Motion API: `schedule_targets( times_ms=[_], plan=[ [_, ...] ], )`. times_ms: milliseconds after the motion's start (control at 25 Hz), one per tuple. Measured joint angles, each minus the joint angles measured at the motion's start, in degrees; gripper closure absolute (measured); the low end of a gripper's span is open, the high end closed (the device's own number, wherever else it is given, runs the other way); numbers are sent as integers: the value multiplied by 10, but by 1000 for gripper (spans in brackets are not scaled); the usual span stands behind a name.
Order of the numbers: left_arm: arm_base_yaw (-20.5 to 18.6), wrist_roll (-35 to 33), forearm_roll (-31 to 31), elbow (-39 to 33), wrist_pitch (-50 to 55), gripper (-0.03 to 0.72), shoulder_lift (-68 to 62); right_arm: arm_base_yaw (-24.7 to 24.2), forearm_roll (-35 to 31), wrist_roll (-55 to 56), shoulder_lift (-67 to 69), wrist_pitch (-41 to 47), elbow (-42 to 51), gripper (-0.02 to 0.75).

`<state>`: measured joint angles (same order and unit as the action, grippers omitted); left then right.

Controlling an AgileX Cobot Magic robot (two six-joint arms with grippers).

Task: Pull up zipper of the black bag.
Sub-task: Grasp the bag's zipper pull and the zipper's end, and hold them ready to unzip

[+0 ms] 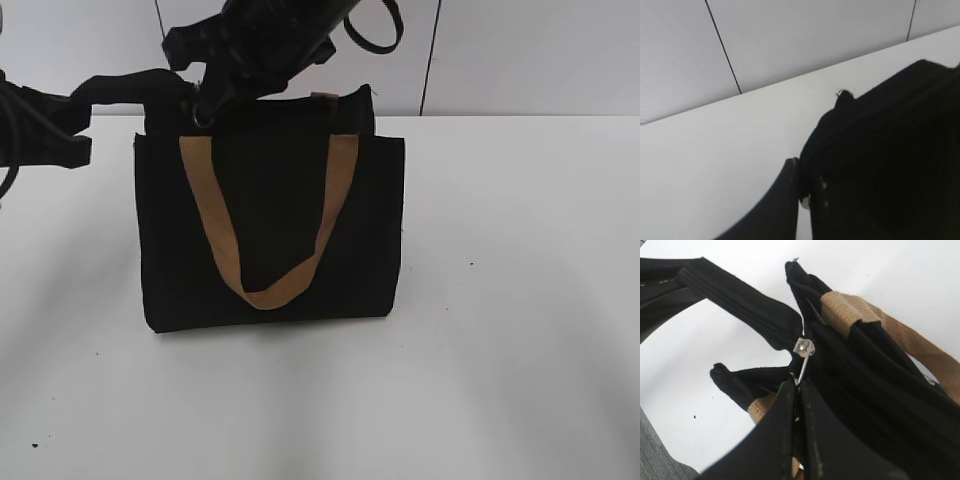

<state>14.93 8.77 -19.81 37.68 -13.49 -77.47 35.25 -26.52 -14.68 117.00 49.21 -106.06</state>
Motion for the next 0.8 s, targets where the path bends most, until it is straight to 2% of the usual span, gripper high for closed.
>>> schedule_targets(
  times_ms=[320, 520, 800],
  plan=[
    [-4, 0, 0, 1, 55, 660, 0, -7, 42, -3, -15, 100, 1, 745],
    [-55, -1, 6, 2, 100, 660, 0, -26, 117, -4, -22, 143, -1, 746],
    [-68, -1, 7, 2, 122, 660, 0, -43, 171, 13, -24, 171, -1, 746]
  ],
)
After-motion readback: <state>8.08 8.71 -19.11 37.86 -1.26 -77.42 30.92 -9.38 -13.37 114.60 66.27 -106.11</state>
